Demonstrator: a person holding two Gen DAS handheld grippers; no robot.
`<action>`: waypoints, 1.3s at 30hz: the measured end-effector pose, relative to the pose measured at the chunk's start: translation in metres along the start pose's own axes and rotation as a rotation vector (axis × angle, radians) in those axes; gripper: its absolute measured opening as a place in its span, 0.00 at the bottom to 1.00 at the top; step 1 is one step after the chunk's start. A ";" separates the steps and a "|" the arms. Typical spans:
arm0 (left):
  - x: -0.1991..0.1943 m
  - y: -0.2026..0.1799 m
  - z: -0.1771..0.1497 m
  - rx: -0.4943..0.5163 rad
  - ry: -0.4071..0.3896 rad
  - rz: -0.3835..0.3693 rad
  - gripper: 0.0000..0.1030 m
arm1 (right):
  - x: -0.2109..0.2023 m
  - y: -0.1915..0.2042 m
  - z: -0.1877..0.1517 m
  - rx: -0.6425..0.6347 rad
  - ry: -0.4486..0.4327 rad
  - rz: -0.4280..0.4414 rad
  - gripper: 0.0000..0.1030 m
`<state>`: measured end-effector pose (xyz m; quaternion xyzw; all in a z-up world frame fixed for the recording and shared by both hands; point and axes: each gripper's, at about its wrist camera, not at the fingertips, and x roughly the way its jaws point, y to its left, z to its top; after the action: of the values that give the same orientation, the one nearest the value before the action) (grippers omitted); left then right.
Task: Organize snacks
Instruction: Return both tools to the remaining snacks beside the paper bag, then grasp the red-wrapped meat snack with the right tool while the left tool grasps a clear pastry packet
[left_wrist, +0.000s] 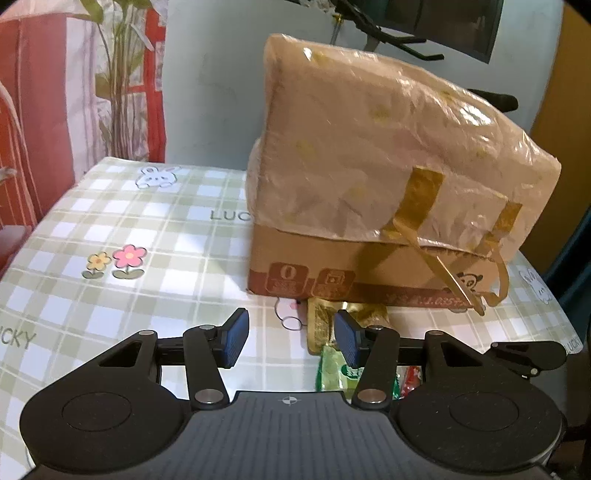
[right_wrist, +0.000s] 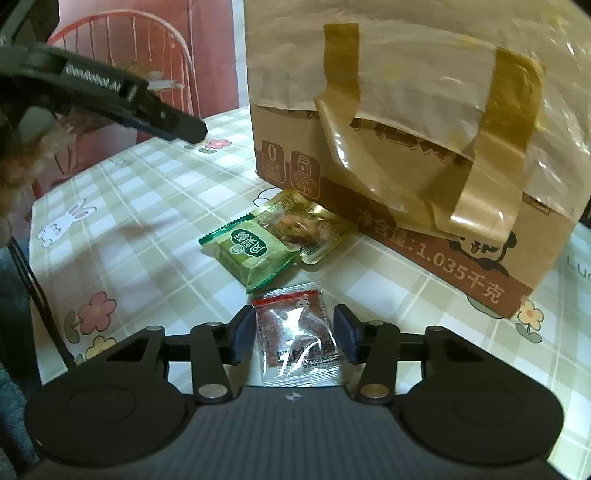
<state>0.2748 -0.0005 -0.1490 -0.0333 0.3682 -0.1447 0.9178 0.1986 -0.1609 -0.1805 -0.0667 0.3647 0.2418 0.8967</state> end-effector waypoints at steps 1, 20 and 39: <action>0.002 -0.001 -0.001 0.003 0.005 -0.006 0.52 | -0.002 -0.002 -0.001 0.008 -0.006 0.004 0.43; 0.075 -0.051 0.006 0.242 0.098 -0.124 0.45 | -0.008 -0.030 -0.012 0.175 -0.106 -0.132 0.42; 0.092 -0.075 -0.014 0.355 0.163 -0.114 0.45 | -0.011 -0.041 -0.016 0.217 -0.121 -0.092 0.42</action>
<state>0.3103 -0.0983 -0.2074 0.1203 0.4073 -0.2612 0.8668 0.2016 -0.2060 -0.1870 0.0287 0.3307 0.1630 0.9291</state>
